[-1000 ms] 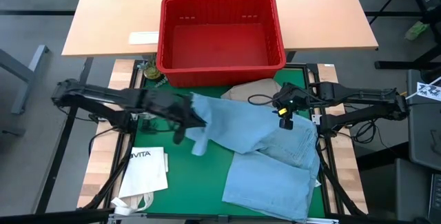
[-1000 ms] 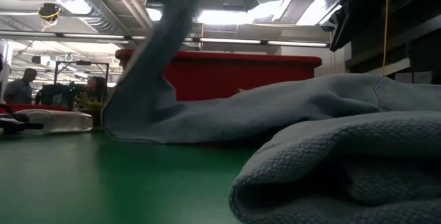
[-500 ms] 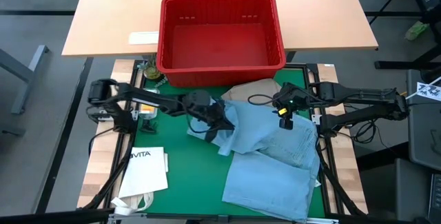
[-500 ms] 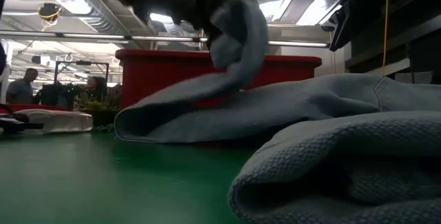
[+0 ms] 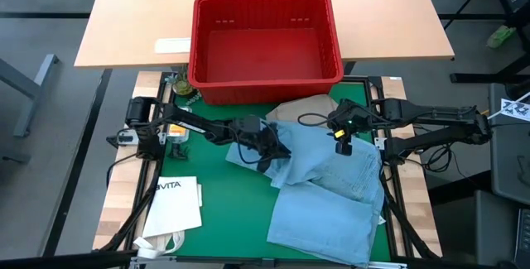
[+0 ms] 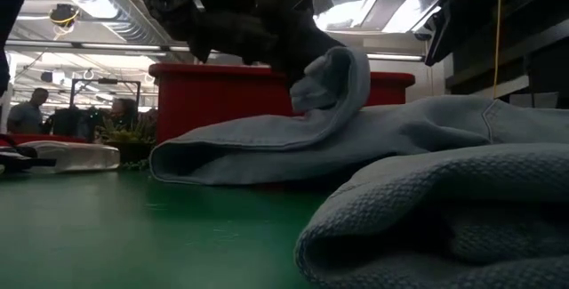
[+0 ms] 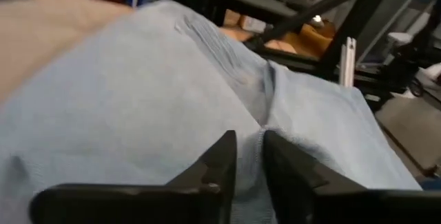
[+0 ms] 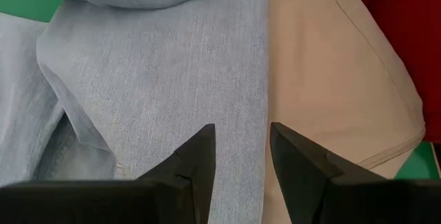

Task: Fold Laundry from Bin
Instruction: Fold the light blue pants

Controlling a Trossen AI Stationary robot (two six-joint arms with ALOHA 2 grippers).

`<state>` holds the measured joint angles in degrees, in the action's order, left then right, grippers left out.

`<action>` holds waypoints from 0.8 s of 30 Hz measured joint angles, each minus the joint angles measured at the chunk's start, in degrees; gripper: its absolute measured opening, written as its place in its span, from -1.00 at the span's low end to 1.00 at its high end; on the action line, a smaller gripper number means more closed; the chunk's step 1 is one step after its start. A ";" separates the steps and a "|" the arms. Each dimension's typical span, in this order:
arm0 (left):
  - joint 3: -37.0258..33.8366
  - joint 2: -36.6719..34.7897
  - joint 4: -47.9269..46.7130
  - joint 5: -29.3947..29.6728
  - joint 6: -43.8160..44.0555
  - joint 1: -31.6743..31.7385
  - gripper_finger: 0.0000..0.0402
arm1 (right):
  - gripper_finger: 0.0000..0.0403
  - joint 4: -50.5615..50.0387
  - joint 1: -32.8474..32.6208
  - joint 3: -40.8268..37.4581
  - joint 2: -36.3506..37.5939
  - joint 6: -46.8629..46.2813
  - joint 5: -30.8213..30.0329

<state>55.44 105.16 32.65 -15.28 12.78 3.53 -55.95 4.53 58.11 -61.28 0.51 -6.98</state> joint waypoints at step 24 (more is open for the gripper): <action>0.04 -6.13 6.29 0.81 -10.00 6.56 -0.32 | -0.31 10.25 -0.02 -0.02 -0.97 4.58 0.80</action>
<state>55.48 99.04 38.94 -14.46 2.78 10.09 -45.70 4.51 58.08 -62.25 5.10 -6.18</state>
